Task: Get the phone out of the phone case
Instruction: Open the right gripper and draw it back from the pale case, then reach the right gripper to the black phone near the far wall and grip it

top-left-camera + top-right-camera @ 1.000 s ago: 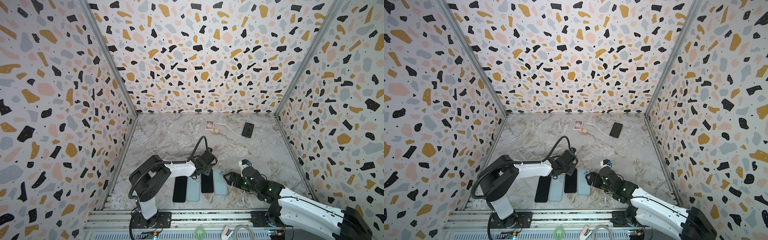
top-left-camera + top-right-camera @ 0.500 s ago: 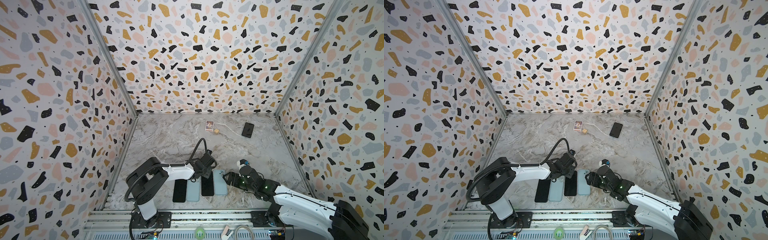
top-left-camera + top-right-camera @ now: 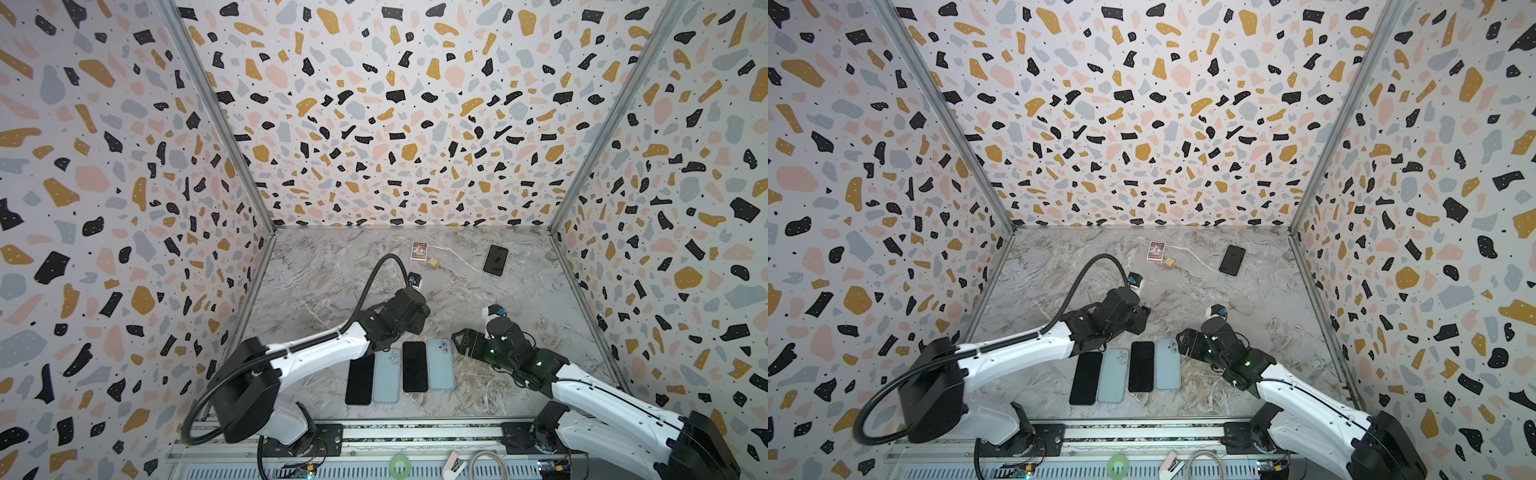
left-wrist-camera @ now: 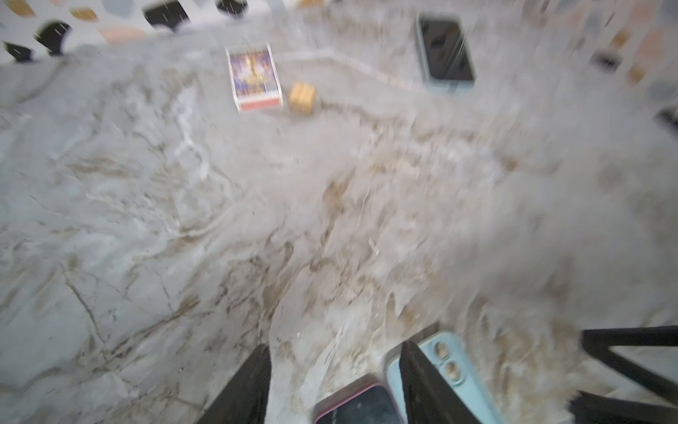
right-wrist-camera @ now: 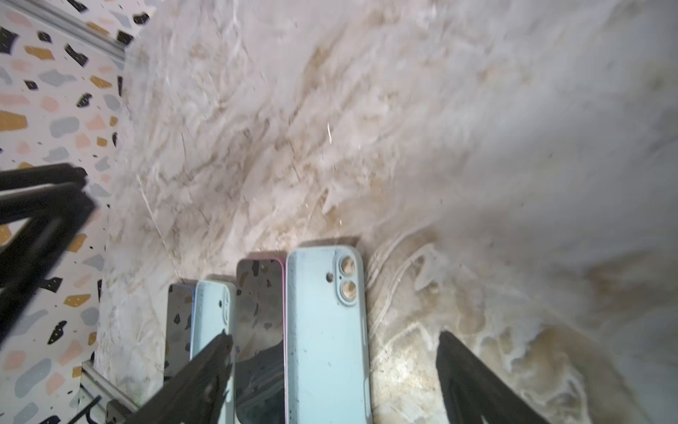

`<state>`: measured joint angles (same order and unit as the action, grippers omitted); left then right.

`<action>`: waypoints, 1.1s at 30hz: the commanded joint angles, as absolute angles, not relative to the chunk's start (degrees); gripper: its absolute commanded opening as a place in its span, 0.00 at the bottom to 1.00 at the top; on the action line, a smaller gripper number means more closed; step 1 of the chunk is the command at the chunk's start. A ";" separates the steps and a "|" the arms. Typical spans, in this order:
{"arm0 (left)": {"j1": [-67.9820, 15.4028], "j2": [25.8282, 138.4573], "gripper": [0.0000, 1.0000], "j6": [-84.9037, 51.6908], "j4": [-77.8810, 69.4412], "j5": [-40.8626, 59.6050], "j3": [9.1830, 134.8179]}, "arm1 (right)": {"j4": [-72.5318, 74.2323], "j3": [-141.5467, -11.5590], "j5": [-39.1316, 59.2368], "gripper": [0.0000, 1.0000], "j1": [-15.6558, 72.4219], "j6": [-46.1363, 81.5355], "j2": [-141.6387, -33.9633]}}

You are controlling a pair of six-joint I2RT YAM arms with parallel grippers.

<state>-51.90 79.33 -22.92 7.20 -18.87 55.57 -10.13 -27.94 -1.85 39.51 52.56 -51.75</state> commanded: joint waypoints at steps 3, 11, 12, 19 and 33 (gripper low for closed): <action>-52.20 65.47 0.84 -18.26 3.16 -28.17 57.97 | -20.21 -36.30 -4.36 0.91 31.99 40.18 -50.83; -52.16 53.90 0.95 -12.50 9.68 -32.78 63.23 | -25.29 -49.53 -6.24 0.95 20.63 28.70 -62.61; -52.18 52.72 0.96 -12.48 10.49 -32.81 63.28 | -25.23 -51.23 -6.17 0.95 19.16 28.40 -64.72; -52.12 46.54 1.00 -12.28 15.60 -32.25 61.61 | -24.17 -64.22 -5.27 0.97 12.50 26.73 -81.81; -52.16 38.53 1.00 -13.01 21.89 -33.28 56.63 | -24.36 -86.38 -3.34 0.97 6.97 26.19 -110.20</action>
